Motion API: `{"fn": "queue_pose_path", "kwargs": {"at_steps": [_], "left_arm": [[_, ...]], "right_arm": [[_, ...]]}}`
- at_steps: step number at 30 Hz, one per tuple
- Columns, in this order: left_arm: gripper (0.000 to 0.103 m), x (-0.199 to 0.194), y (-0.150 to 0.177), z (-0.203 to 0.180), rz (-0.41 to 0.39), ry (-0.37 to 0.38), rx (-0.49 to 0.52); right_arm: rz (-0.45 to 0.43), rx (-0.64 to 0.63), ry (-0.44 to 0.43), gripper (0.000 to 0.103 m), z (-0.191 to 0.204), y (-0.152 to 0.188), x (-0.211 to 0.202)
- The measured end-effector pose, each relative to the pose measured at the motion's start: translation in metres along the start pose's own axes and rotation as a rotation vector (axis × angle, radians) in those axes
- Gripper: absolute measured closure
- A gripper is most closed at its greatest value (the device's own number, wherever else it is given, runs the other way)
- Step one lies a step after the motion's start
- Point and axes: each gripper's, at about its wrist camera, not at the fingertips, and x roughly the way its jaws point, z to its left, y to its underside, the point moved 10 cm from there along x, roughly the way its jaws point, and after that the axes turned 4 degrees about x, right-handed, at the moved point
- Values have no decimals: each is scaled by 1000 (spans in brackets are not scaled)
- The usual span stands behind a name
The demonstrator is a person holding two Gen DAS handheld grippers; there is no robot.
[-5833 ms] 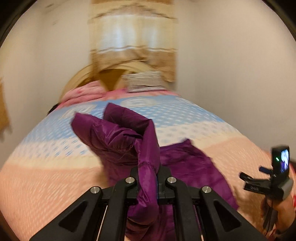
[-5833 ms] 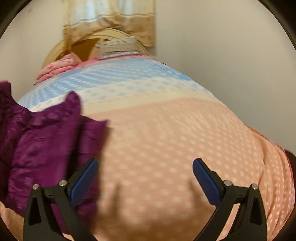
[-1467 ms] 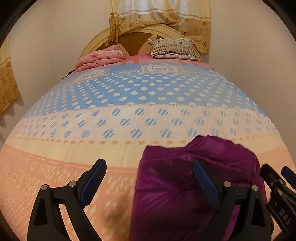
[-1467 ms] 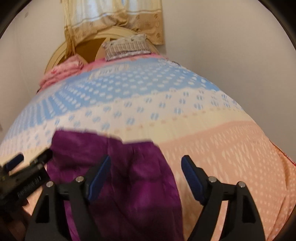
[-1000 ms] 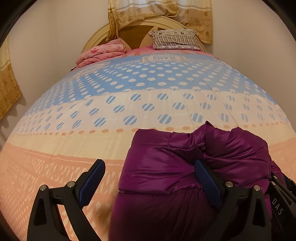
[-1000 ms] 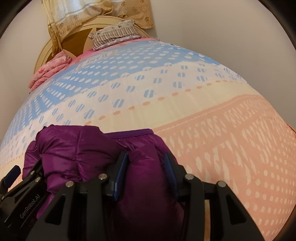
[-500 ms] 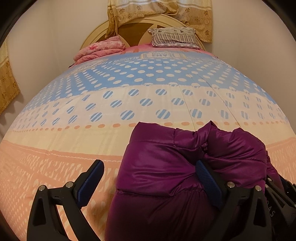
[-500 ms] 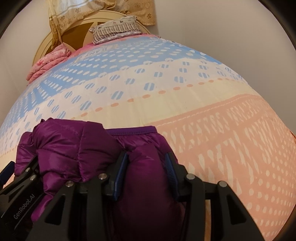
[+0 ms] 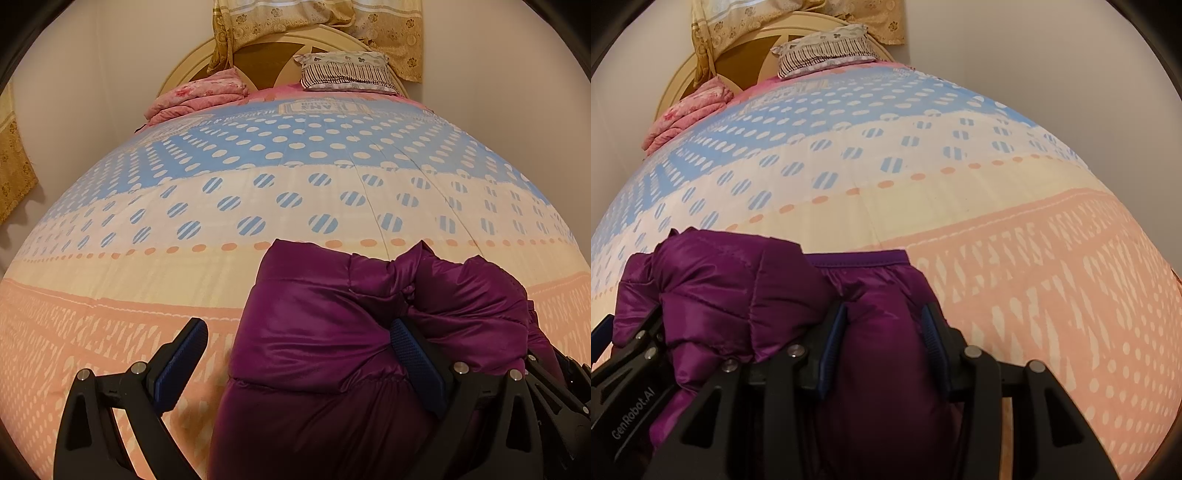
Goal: Fold large clothes
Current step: 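Grasp the jacket bundle with the left gripper beside the right gripper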
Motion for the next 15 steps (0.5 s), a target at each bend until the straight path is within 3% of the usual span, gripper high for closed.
{"fn": "queue_pose_path", "kwargs": {"at_steps": [5, 9, 12, 15], "left_arm": [[3, -2, 1, -1, 40, 52, 2], [4, -38, 14, 17, 39, 153, 36], [4, -66, 35, 40, 17, 218, 11], [4, -77, 61, 50, 33, 273, -3]], "right_arm": [[39, -4, -17, 54, 0, -2, 0], [26, 43, -115, 23, -14, 0, -37], [-22, -22, -142, 22, -21, 15, -69], [6, -18, -201, 22, -26, 44, -75]]}}
